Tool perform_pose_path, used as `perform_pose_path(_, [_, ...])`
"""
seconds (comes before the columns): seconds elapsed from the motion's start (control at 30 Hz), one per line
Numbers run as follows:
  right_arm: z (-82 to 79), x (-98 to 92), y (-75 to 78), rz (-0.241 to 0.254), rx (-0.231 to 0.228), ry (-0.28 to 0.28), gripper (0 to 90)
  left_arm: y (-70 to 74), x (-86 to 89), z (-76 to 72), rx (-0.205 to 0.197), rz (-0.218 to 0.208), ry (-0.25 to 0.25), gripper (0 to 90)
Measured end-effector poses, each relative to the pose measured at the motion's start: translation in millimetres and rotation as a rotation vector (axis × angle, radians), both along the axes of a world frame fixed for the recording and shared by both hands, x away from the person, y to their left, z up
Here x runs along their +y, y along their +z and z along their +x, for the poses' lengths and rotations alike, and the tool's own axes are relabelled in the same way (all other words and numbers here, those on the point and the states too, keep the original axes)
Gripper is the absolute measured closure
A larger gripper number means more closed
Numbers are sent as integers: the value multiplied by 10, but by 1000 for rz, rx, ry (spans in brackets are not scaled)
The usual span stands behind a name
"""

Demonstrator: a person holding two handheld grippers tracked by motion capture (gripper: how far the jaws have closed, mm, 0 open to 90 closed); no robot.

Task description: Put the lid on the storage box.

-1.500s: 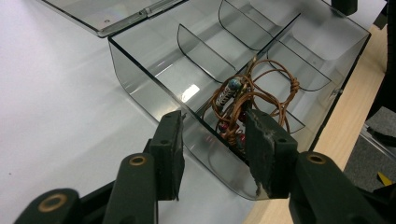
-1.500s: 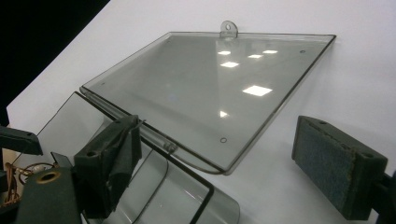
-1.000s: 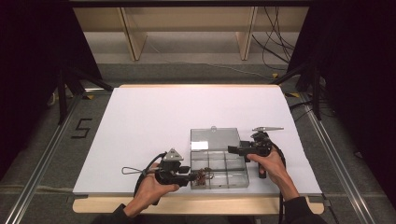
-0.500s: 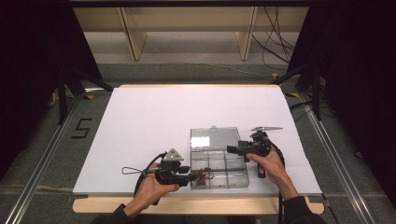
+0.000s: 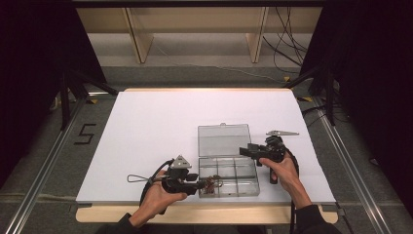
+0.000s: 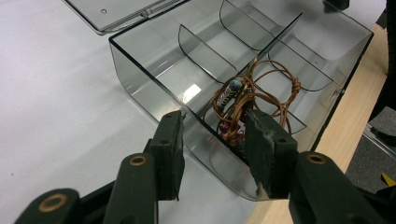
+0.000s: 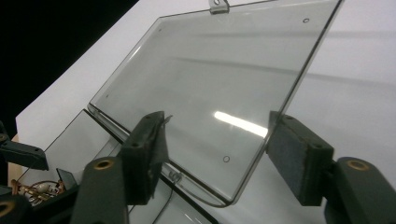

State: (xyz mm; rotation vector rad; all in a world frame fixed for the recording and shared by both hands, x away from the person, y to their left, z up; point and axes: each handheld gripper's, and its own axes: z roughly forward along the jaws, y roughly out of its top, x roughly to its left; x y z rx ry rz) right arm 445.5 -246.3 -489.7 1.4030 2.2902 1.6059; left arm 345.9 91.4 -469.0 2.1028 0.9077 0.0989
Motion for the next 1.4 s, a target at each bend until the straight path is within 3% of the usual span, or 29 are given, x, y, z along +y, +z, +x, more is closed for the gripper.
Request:
perform_pose_path(0.13, [1, -5, 2, -8, -10, -3, 485, 0, -1, -3, -1, 1, 2, 571])
perform_pose_path(0.2, [-22, 5, 23, 22, 22, -15, 529, 0, -2, -2, -2, 1, 1, 570])
perform_pose_path(0.27, [2, -22, 14, 11, -21, -10, 558, -2, -1, -5, -4, 1, 2, 570])
perform_pose_path(0.47, [-34, -38, 60, 58, 3, -28, 627, -6, -8, -10, 4, -3, 13, 568])
perform_pose_path(0.5, [-24, -54, 61, 51, -25, -24, 636, -2, -3, -5, -5, 5, 3, 569])
perform_pose_path(0.57, [-16, -57, 49, 61, -34, -22, 648, -2, -4, -4, -9, 7, 2, 569])
perform_pose_path(0.77, [-33, -73, 83, 69, -48, -27, 670, -1, -4, -5, -10, 8, 2, 569])
perform_pose_path(0.8, [-43, -55, 96, 84, -30, -34, 670, -2, -4, -7, -11, 6, 3, 570])
perform_pose_path(0.87, [-42, -69, 136, 80, -64, -23, 674, -1, -6, -9, -13, 8, 4, 571])
perform_pose_path(0.9, [-59, -63, 165, 87, -52, -24, 682, -2, -10, -9, -11, 5, 6, 571])
perform_pose_path(0.93, [-37, -81, 167, 60, -115, -14, 695, -1, -8, -8, -11, 6, 5, 571])
perform_pose_path(0.97, [-81, -67, 215, 85, -62, -22, 702, -1, -6, -9, -12, 6, 3, 571])
perform_pose_path(1.0, [-66, -86, 226, 48, -116, -17, 704, -2, -5, -9, -11, 5, 2, 572])
perform_pose_path(1.03, [-69, -74, 233, 67, -120, -11, 704, -7, -10, -12, -15, 0, 8, 573])
perform_pose_path(1.1, [-81, -70, 268, 51, -139, -4, 703, -7, -8, -8, -18, 7, 10, 573])
perform_pose_path(1.13, [-109, -58, 289, 59, -115, -17, 702, -7, -8, -8, -16, 6, 9, 573])
perform_pose_path(1.2, [-99, -77, 282, 44, -156, -4, 701, -10, -18, -18, -12, -15, 17, 575])
perform_pose_path(1.23, [-125, -75, 301, 54, -132, -5, 702, -5, -7, -14, -15, 0, 5, 576])
perform_pose_path(1.3, [-125, -101, 316, 23, -174, -10, 701, -2, -6, -12, -15, 4, 2, 576])
perform_pose_path(1.33, [-122, -91, 308, 43, -176, -5, 699, -2, -6, -11, -14, 2, 2, 576])
perform_pose_path(1.37, [-161, -79, 335, 63, -138, -9, 698, -7, -16, -19, -14, -11, 17, 576])
perform_pose_path(1.4, [-144, -86, 330, 52, -176, 0, 697, -8, -16, -22, -16, -12, 19, 576])
